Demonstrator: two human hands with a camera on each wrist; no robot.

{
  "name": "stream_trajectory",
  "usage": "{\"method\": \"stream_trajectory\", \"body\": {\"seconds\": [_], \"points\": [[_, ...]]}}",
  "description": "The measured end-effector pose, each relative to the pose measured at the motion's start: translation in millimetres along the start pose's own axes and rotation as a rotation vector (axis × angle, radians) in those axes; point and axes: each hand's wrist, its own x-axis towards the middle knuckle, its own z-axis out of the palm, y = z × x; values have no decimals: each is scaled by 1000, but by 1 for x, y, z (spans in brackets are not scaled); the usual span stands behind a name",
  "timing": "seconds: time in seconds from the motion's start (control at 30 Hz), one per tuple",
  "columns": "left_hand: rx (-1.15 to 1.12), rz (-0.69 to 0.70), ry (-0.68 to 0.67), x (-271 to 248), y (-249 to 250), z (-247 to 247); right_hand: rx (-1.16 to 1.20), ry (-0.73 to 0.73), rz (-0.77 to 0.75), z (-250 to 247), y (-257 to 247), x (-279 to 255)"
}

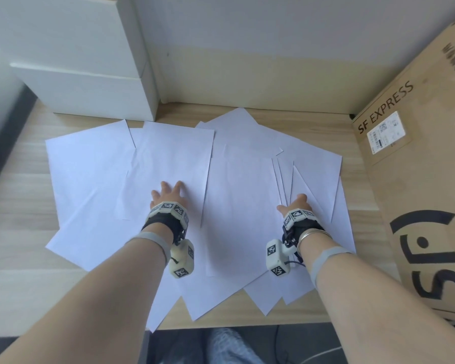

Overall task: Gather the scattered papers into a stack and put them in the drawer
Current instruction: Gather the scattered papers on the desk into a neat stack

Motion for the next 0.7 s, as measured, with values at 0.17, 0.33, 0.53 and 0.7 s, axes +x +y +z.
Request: {"method": "stream_trajectory", "body": {"seconds": [0.17,0.33,0.53,0.7], "points": [[-17,59,-37,-3,15,2,-26,-95,-50,1,-13,-12],[-20,121,-43,-3,16,2,-104,-189,-156,9,-22,-16],[-63,-2,86,0,0,-5,-41,-182,-179,15,-26,-21],[-42,-96,2,-9,-5,-1,2,-163,-197,19,-30,-30]]}}
